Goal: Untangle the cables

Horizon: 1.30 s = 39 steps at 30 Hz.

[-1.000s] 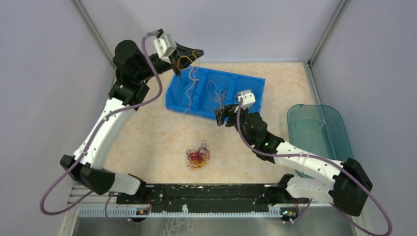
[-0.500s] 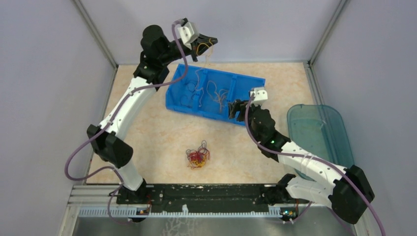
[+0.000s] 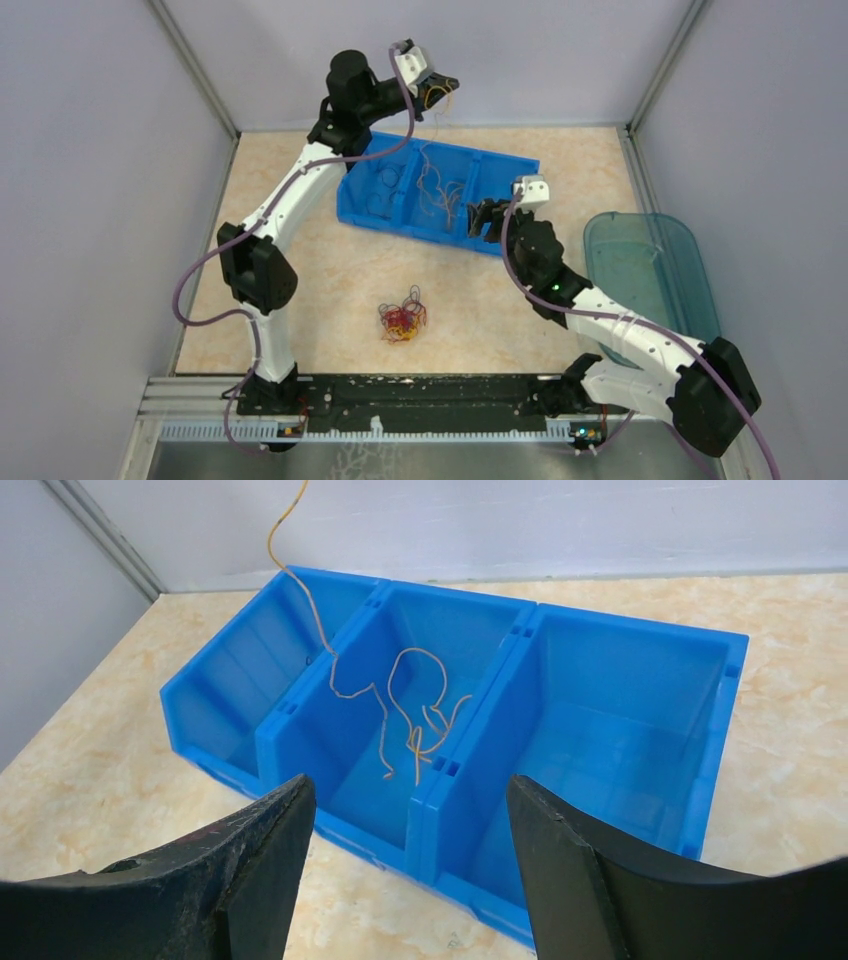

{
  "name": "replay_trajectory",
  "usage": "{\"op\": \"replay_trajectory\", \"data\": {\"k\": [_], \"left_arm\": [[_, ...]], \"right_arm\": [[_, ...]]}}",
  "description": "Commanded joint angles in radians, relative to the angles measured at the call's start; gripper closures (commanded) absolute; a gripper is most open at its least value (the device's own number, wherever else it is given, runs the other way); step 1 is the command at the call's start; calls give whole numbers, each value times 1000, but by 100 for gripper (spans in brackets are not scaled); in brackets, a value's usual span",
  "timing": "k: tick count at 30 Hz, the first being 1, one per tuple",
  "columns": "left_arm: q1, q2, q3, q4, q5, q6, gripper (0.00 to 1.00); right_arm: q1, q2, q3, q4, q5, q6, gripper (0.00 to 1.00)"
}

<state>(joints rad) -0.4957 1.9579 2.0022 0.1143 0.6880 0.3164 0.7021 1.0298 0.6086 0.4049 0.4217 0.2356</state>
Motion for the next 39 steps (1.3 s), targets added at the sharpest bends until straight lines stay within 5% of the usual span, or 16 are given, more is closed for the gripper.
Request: {"op": "replay_trajectory", "data": {"k": [1, 12, 19, 25, 35, 36, 39], "left_arm": [[-8, -2, -48, 92, -110, 33, 100], [-25, 26, -177, -268, -328, 169, 100], [-88, 101, -127, -488, -463, 410, 94], [-108, 237, 44, -700, -590, 467, 95], [-114, 285, 84, -657, -810, 527, 94], [-114, 290, 88, -658, -821, 531, 91], [-113, 287, 95, -672, -810, 517, 53]], "right_arm": [[-14, -19, 2, 44, -1, 7, 29], [-43, -81, 5, -29, -4, 39, 29], [-59, -91, 15, -69, -17, 61, 29], [-68, -101, 17, -83, -22, 77, 29], [-72, -103, 24, -90, -33, 101, 29], [-73, -105, 23, -92, -31, 104, 29], [-73, -115, 19, -97, -25, 109, 29]]}}
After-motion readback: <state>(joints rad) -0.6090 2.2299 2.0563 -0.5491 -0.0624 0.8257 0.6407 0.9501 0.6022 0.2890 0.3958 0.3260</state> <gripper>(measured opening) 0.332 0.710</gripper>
